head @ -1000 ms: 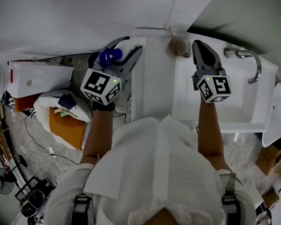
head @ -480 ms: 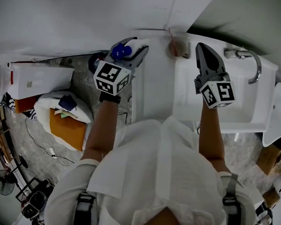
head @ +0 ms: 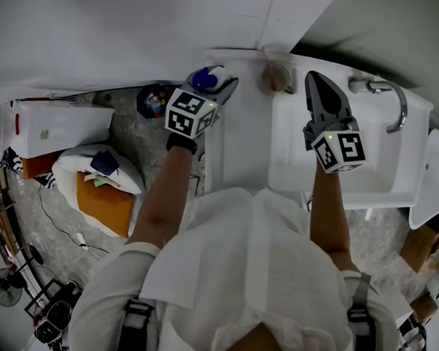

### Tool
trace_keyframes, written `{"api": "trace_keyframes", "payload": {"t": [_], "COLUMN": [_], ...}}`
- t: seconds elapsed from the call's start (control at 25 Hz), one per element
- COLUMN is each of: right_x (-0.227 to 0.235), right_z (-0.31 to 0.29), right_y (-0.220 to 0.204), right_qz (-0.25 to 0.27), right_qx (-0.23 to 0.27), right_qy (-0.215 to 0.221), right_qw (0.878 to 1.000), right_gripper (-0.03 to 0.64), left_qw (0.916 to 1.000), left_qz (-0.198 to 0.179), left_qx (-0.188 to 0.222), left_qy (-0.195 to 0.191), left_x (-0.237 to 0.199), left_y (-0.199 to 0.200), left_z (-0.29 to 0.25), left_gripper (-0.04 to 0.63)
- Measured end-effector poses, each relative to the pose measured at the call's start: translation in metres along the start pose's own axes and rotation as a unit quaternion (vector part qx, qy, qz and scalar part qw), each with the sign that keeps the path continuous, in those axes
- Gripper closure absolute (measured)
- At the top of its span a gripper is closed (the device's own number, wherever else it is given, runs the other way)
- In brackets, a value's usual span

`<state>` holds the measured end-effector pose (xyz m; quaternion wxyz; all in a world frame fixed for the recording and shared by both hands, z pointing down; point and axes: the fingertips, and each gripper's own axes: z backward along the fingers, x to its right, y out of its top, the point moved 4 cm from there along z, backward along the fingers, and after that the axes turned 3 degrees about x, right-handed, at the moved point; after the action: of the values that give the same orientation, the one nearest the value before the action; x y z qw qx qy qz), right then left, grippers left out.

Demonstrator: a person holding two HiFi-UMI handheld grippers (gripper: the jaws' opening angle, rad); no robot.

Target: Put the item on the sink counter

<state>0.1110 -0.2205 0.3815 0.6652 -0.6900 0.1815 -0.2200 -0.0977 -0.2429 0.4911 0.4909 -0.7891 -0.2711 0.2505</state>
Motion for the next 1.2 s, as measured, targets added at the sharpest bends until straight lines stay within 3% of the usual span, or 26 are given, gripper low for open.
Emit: {"api": "trace_keyframes", "payload": {"t": [0.8, 1.2], "right_x": [0.000, 0.004], "right_z": [0.002, 0.002], "right_y": [-0.006, -0.008], "right_qz": [-0.003, -0.003], "right_qx": [-0.012, -0.017], "right_qy": [0.002, 0.001], "right_qw": [1.000, 1.000], "right_gripper": [0.606, 0.606], "left_qw": [0.9966, 0.9914], "left_qz": [-0.008, -0.047], "left_qx": [-0.080, -0.120], "left_qy": [-0.016, -0.023], "left_x": [0.003, 0.006], "left_y": [-0.043, -0.055], "left_z": [-0.038, -0.058], "left_gripper": [0.388, 0.388]}}
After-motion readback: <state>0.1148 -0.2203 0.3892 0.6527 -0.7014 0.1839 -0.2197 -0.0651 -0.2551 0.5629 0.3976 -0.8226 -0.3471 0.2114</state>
